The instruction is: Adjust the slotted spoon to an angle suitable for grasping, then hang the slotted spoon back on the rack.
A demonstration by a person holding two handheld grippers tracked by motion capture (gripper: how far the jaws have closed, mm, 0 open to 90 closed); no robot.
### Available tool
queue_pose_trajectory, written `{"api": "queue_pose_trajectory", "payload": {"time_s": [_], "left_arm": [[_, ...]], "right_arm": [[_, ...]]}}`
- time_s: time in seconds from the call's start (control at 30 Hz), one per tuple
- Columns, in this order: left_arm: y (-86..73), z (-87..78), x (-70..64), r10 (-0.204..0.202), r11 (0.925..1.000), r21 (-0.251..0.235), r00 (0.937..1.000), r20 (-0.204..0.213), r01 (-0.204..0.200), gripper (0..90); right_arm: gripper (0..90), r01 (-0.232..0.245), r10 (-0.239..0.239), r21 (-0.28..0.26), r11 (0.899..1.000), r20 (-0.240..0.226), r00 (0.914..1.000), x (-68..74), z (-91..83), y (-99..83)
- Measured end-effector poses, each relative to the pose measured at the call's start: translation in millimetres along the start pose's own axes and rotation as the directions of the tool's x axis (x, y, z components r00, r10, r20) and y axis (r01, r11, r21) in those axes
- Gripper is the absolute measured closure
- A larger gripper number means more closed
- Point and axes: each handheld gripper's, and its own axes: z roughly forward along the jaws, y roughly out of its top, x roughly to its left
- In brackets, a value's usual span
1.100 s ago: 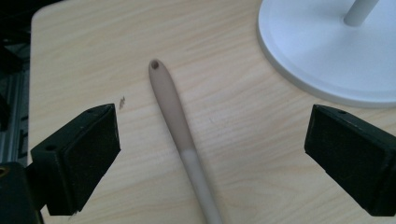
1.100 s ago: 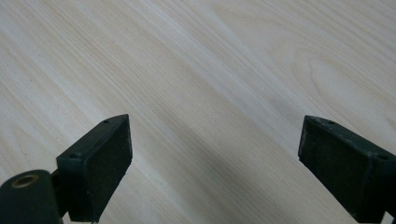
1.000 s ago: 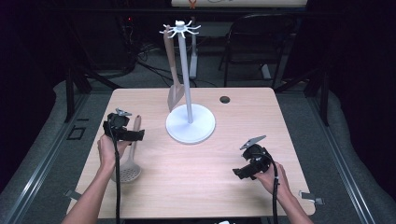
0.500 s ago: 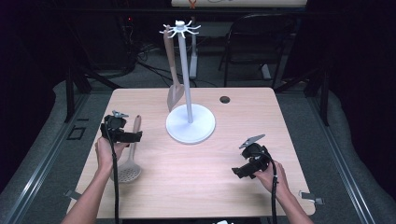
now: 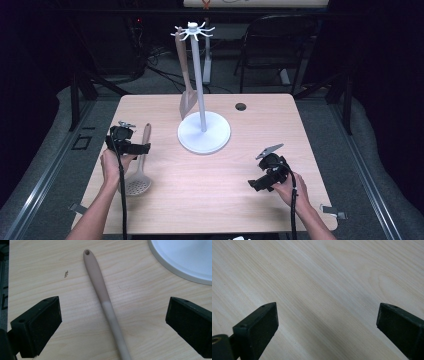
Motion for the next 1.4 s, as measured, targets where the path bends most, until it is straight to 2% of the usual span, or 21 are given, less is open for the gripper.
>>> {"api": "queue_pose_trajectory", "payload": {"time_s": [0.13, 0.2, 0.4, 0.5, 0.63, 0.77, 0.83, 0.9, 1.03, 1.07, 1.13, 1.2, 1.23, 1.27, 1.3, 1.4], "left_arm": [[-0.2, 6.1, 1.0, -0.009, 0.9995, 0.03, 1.0, 0.001, 0.009, 1.6], [-0.4, 10.0, 1.9, -0.027, 0.9988, 0.042, 0.9996, 0.007, 0.027, 4.8], [-0.3, 21.2, 4.9, -0.044, 0.9958, 0.081, 0.9984, 0.036, 0.041, 19.7], [0.3, 25.8, 3.8, -0.055, 0.9939, 0.097, 0.9981, 0.027, 0.052, 29.3], [-0.7, 31.3, 0.3, -0.057, 0.9909, 0.124, 0.9975, 0.043, 0.051, 41.1], [-2.8, 36.7, -2.4, -0.036, 0.9895, 0.141, 0.9983, 0.046, 0.029, 52.6], [-3.2, 39.0, -3.9, -0.029, 0.9885, 0.15, 0.9988, 0.039, 0.023, 55.4], [-3.8, 41.1, -4.7, -0.021, 0.9873, 0.158, 0.9991, 0.038, 0.015, 58.6], [-6.0, 44.8, -4.4, -0.004, 0.9842, 0.177, 0.9999, 0.011, 0.002, 64.2], [-7.6, 45.5, -2.9, -0.011, 0.9852, 0.171, 0.9999, 0.011, 0.009, 66.2], [-10.1, 45.5, -2.5, 0.004, 0.9857, 0.169, 1.0, 0.003, -0.005, 70.5], [-10.3, 44.9, -2.0, 0.006, 0.9857, 0.168, 1.0, 0.006, -0.007, 71.6], [-10.1, 44.9, -2.2, 0.01, 0.9853, 0.171, 0.9999, 0.004, -0.011, 71.8], [-10.1, 44.9, -2.2, 0.01, 0.9853, 0.171, 0.9999, 0.004, -0.011, 71.8], [-10.0, 45.0, -3.0, 0.015, 0.9853, 0.17, 0.9999, 0.002, -0.015, 71.9], [-10.0, 45.1, -1.8, 0.011, 0.9847, 0.174, 0.9999, 0.007, -0.012, 71.8]], "right_arm": [[3.4, -0.017, 0.017, -0.009, 1.0, 0.002, 0.9999, -0.5, -0.3, -1.1], [3.5, -0.018, 0.018, -0.01, 1.0, 0.004, 0.9998, -0.9, -0.2, -1.4], [5.8, -0.024, 0.024, 0.001, 1.0, 0.0, 0.9997, -0.5, -0.8, -1.3], [9.3, -0.027, 0.027, 0.001, 1.0, 0.005, 0.9996, -0.1, -0.9, -0.9], [11.4, -0.035, 0.035, 0.011, 0.999, 0.019, 0.9992, -1.5, -0.4, -0.8], [13.8, -0.034, 0.033, 0.024, 0.999, 0.036, 0.9988, -0.6, 0.6, -0.7], [13.9, -0.025, 0.022, 0.05, 0.998, 0.047, 0.9986, -1.4, 0.0, -0.5], [14.3, -0.03, 0.028, 0.048, 0.998, 0.052, 0.9982, -1.4, 0.3, -0.7], [14.6, -0.051, 0.05, 0.024, 0.998, 0.046, 0.9977, 0.0, 2.0, -1.7], [14.6, -0.029, 0.026, 0.053, 0.998, 0.049, 0.9985, -1.9, -0.1, -0.8], [14.6, -0.039, 0.038, 0.044, 0.998, 0.028, 0.9989, -1.4, 1.4, -1.5], [14.7, -0.037, 0.036, 0.041, 0.998, 0.027, 0.999, -1.4, 1.5, -1.5], [14.7, -0.022, 0.021, 0.055, 0.998, 0.032, 0.9993, -2.3, 0.0, -0.6], [14.7, -0.042, 0.041, 0.033, 0.999, 0.029, 0.9987, -0.6, 2.0, -1.5], [14.6, -0.031, 0.03, 0.044, 0.999, 0.024, 0.9993, -1.4, 1.7, -1.2], [14.7, -0.036, 0.036, 0.041, 0.999, 0.007, 0.9993, -0.8, 2.6, -1.3]]}}
